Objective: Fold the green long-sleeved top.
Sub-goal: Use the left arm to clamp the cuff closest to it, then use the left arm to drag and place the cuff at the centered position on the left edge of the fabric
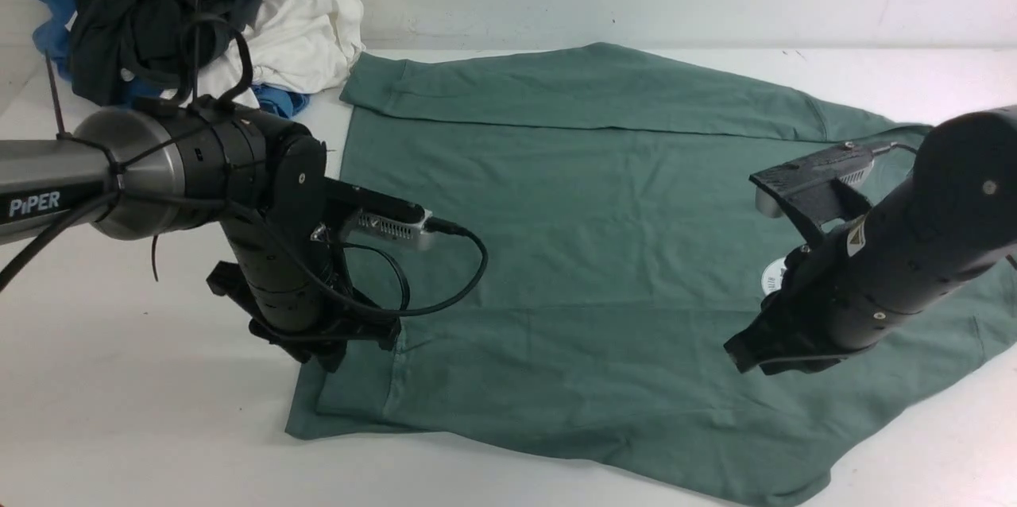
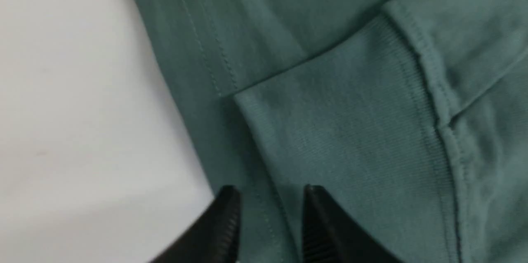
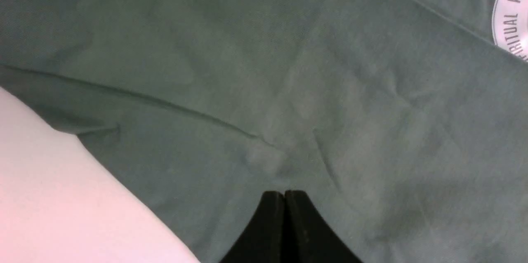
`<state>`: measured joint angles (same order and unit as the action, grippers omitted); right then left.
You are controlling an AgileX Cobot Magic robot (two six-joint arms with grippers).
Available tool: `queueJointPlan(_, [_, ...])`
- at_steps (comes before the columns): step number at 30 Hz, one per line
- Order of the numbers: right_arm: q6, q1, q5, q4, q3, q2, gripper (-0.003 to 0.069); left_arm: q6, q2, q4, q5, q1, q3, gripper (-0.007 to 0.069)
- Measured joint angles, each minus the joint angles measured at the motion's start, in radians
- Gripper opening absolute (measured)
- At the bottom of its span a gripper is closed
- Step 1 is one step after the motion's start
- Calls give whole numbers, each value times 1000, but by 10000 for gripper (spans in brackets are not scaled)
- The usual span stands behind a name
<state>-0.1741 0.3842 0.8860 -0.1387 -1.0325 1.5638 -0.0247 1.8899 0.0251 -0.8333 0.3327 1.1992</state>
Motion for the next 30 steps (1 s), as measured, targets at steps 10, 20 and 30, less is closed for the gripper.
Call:
queueJointPlan(10, [0,0,0,-28,0,0,-15,60,16,84,58,-2,8,357])
queueJointPlan(20, [-3,0,12,-30,0,0,-15,96,6,85,19,5,40,4])
queueJointPlan(30, [-10,0,22,73,0,0,-15,192,-82,30,-51,45,379,-7])
